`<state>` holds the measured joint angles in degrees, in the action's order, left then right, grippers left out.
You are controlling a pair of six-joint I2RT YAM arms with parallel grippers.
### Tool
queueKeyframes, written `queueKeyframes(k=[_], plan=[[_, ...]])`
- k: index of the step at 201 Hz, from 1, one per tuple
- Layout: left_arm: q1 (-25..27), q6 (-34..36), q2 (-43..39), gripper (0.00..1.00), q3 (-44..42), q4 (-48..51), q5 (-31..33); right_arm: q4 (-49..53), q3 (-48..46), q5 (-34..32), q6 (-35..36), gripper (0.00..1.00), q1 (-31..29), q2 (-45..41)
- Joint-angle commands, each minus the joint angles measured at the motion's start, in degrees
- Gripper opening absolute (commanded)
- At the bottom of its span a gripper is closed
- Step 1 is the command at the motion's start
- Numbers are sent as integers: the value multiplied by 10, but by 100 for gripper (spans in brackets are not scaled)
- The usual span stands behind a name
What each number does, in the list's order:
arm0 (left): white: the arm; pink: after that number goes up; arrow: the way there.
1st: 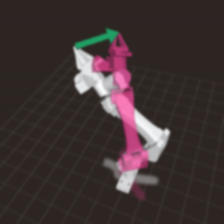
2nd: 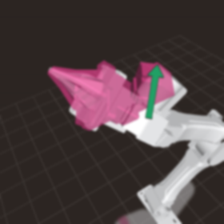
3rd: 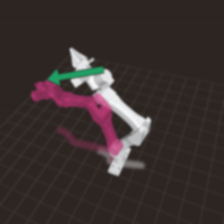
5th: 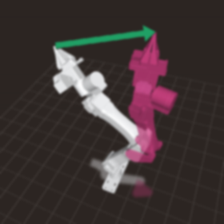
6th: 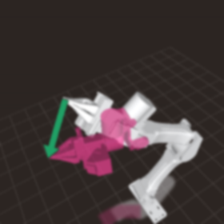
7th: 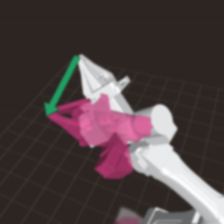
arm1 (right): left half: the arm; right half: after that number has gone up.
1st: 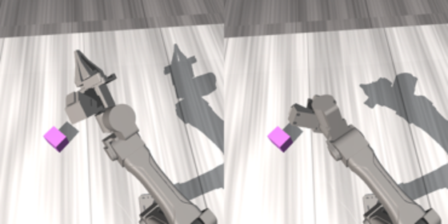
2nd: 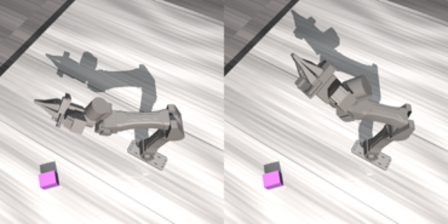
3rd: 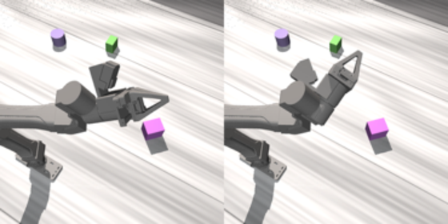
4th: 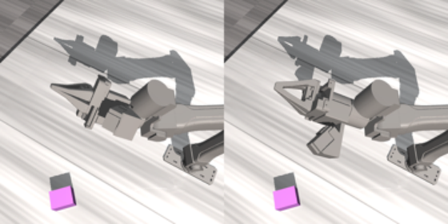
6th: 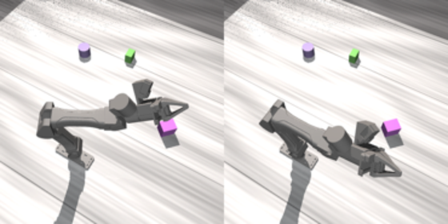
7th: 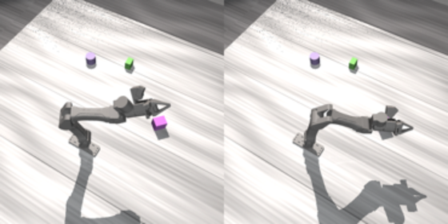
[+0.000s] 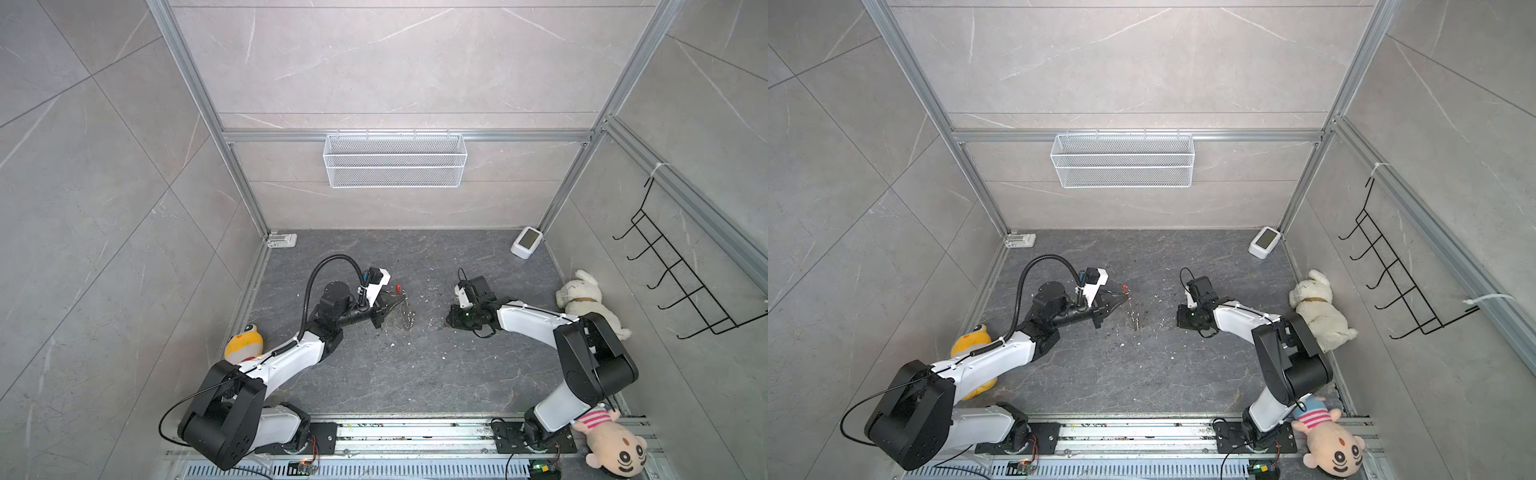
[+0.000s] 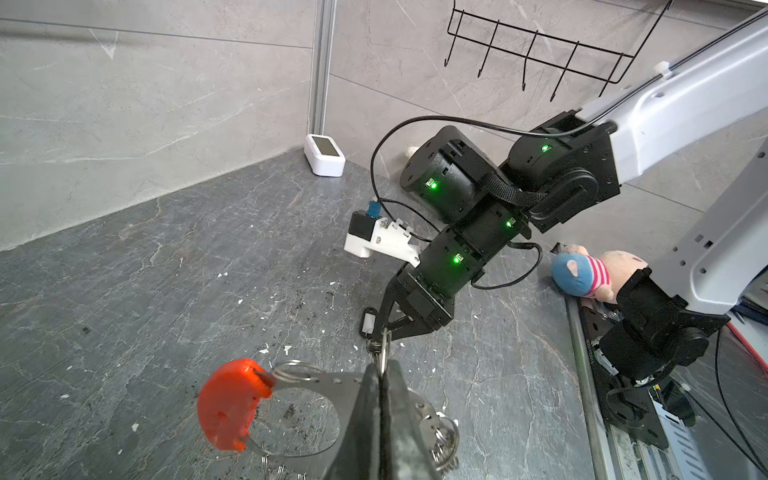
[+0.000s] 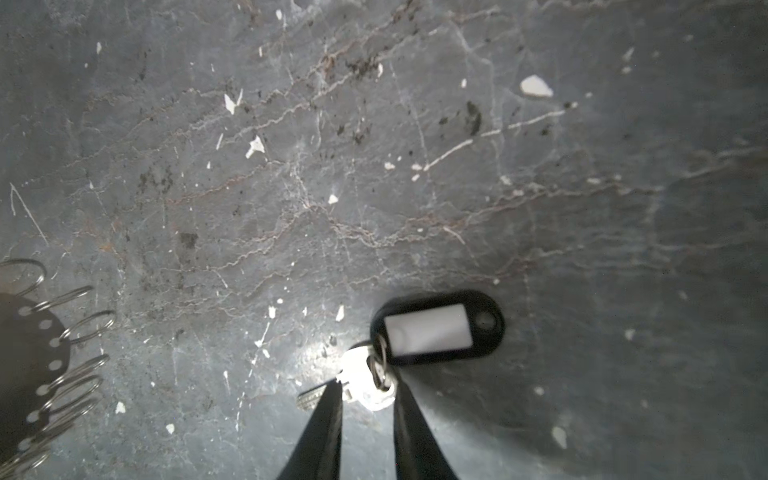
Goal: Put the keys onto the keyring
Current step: 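Lower the right gripper onto the black-tag key and grasp it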
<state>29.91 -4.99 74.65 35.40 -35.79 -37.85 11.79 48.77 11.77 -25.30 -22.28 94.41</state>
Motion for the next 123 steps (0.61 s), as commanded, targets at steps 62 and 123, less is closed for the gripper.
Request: queueKeyframes(k=[62,123], plan=[[1,-13,7,0,25,-51,-31,-12,23,-7,17,14,-3,30],[1,-61,10,0,11,-103,14,-6,22,-7,40,0,-3,11]])
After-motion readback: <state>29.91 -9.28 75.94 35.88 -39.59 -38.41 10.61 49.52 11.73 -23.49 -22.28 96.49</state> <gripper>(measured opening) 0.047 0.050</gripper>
